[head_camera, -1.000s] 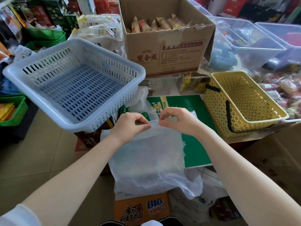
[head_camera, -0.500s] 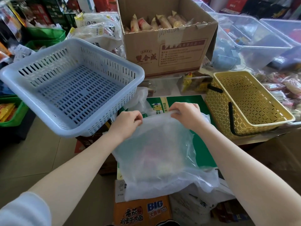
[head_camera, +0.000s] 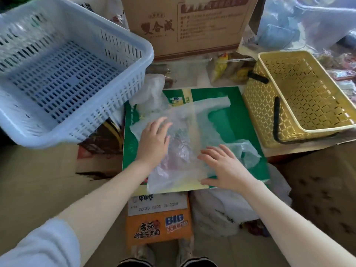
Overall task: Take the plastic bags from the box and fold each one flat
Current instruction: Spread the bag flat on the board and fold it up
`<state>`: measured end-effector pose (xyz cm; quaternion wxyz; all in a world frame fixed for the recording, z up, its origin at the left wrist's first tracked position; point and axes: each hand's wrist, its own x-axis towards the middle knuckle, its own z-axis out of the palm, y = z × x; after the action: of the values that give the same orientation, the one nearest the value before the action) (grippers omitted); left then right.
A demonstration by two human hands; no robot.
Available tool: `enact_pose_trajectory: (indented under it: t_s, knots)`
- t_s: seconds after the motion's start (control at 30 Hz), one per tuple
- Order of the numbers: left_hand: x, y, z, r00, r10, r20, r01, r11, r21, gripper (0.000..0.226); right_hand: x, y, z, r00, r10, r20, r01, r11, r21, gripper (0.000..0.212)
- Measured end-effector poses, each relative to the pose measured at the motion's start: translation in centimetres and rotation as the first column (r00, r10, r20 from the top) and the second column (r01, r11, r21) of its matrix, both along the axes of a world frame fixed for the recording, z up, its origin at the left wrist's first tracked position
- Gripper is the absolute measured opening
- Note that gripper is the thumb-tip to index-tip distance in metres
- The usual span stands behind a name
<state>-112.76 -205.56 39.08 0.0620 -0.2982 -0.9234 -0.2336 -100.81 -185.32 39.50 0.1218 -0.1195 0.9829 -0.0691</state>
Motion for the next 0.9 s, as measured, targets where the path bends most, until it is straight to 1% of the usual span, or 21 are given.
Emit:
enact_pose_trajectory:
  t_s: [0.03, 0.07, 0.1, 0.13, 0.17, 0.2, 0.23, 0.27, 0.3, 0.33, 0.37, 0.4, 0.47, 0.5, 0.53, 0.6, 0.67, 0.73, 0.8, 0.83, 0.9]
  knots:
    - [1.7, -0.8, -0.6, 0.998, 0.029, 0.060, -0.030, 0.999, 0.013, 0.034, 0.0, -0.1, -0.5, 1.000, 0.011, 0.008, -0.011, 0.999, 0.045, 0.072]
    - [3.3, -1.8, -1.1, 0.986, 0.093, 0.136, -0.099, 0.994, 0.035, 0.036, -0.2, -0.2, -0.9, 1.000, 0.012, -0.004, -0.012, 0.997, 0.080, 0.073]
    - [4.7, -2.7, -1.4, 0.959, 0.179, 0.221, -0.199, 0.978, 0.068, 0.038, -0.6, -0.5, -1.0, 1.000, 0.001, -0.008, 0.000, 0.995, 0.100, 0.072]
    - [5.9, -3.3, -1.6, 0.907, 0.270, 0.322, -0.319, 0.941, 0.111, 0.041, -1.2, -0.7, -1.0, 0.999, -0.015, -0.029, 0.018, 0.994, 0.107, 0.068]
    - [6.6, -3.8, -1.7, 0.826, 0.348, 0.442, -0.451, 0.880, 0.150, 0.042, -1.6, -1.0, -0.9, 0.999, -0.031, -0.012, 0.032, 0.994, 0.100, 0.060]
    - [7.1, -4.1, -1.7, 0.717, 0.401, 0.571, -0.579, 0.799, 0.166, 0.043, -2.1, -1.5, -1.0, 0.999, -0.038, -0.012, 0.039, 0.995, 0.088, 0.052]
    - [7.2, -4.2, -1.7, 0.589, 0.416, 0.693, -0.685, 0.712, 0.154, 0.041, -2.3, -2.0, -1.2, 0.999, -0.051, 0.001, 0.051, 0.997, 0.063, 0.044]
    - [7.2, -4.1, -1.6, 0.464, 0.393, 0.793, -0.758, 0.639, 0.127, 0.038, -2.5, -2.3, -1.5, 0.998, -0.065, -0.021, 0.066, 0.997, 0.039, 0.039]
    - [7.2, -4.1, -1.7, 0.370, 0.348, 0.861, -0.802, 0.587, 0.108, 0.033, -2.6, -2.7, -1.7, 0.996, -0.086, -0.029, 0.087, 0.996, 0.032, 0.035]
    - [7.1, -4.1, -1.8, 0.314, 0.302, 0.900, -0.825, 0.557, 0.101, 0.029, -2.6, -3.0, -1.8, 0.994, -0.102, -0.030, 0.103, 0.994, 0.036, 0.033]
    - [7.1, -4.0, -1.8, 0.289, 0.263, 0.920, -0.833, 0.543, 0.106, 0.027, -2.5, -3.2, -1.8, 0.994, -0.109, -0.029, 0.111, 0.993, 0.044, 0.034]
    - [7.2, -4.0, -1.7, 0.284, 0.224, 0.932, -0.834, 0.538, 0.125, 0.026, -2.4, -3.2, -1.7, 0.993, -0.116, -0.033, 0.118, 0.992, 0.054, 0.038]
    - [7.3, -3.8, -1.5, 0.273, 0.135, 0.952, -0.835, 0.526, 0.165, 0.024, -2.1, -3.2, -1.4, 0.988, -0.130, -0.079, 0.129, 0.991, -0.017, 0.054]
    - [7.4, -3.7, -1.3, 0.256, 0.101, 0.961, -0.835, 0.523, 0.168, 0.021, -1.9, -3.3, -1.1, 0.989, -0.101, -0.109, 0.091, 0.991, -0.096, 0.061]
    - [7.6, -3.5, -1.2, 0.235, 0.068, 0.970, -0.837, 0.521, 0.166, 0.017, -1.6, -3.6, -0.8, 0.991, -0.029, -0.134, 0.006, 0.986, -0.165, 0.063]
    - [7.8, -3.2, -1.0, 0.184, 0.001, 0.983, -0.845, 0.510, 0.158, 0.010, -1.1, -4.9, 0.0, 0.977, 0.128, -0.171, -0.164, 0.963, -0.215, 0.062]
    - [7.9, -2.9, -0.8, 0.139, -0.077, 0.987, -0.846, 0.509, 0.159, 0.012, -0.9, -6.5, 0.5, 0.954, 0.194, -0.229, -0.243, 0.947, -0.209, 0.050]
    - [7.6, -2.8, -0.6, 0.117, -0.103, 0.988, -0.826, 0.542, 0.154, 0.021, -0.9, -7.8, 0.5, 0.930, 0.201, -0.308, -0.268, 0.943, -0.195, 0.028]
    - [6.8, -2.9, -0.2, 0.094, -0.113, 0.989, -0.830, 0.540, 0.141, 0.016, -1.3, -8.3, 0.4, 0.917, 0.181, -0.355, -0.260, 0.946, -0.191, 0.010]
    - [6.2, -2.9, 0.0, 0.080, -0.103, 0.991, -0.833, 0.539, 0.124, 0.018, -1.4, -8.4, 0.5, 0.916, 0.162, -0.368, -0.245, 0.951, -0.192, 0.007]
    - [4.7, -2.9, 0.1, 0.081, -0.032, 0.996, -0.832, 0.548, 0.085, 0.024, -1.4, -8.5, 0.5, 0.922, 0.138, -0.361, -0.219, 0.956, -0.196, 0.012]
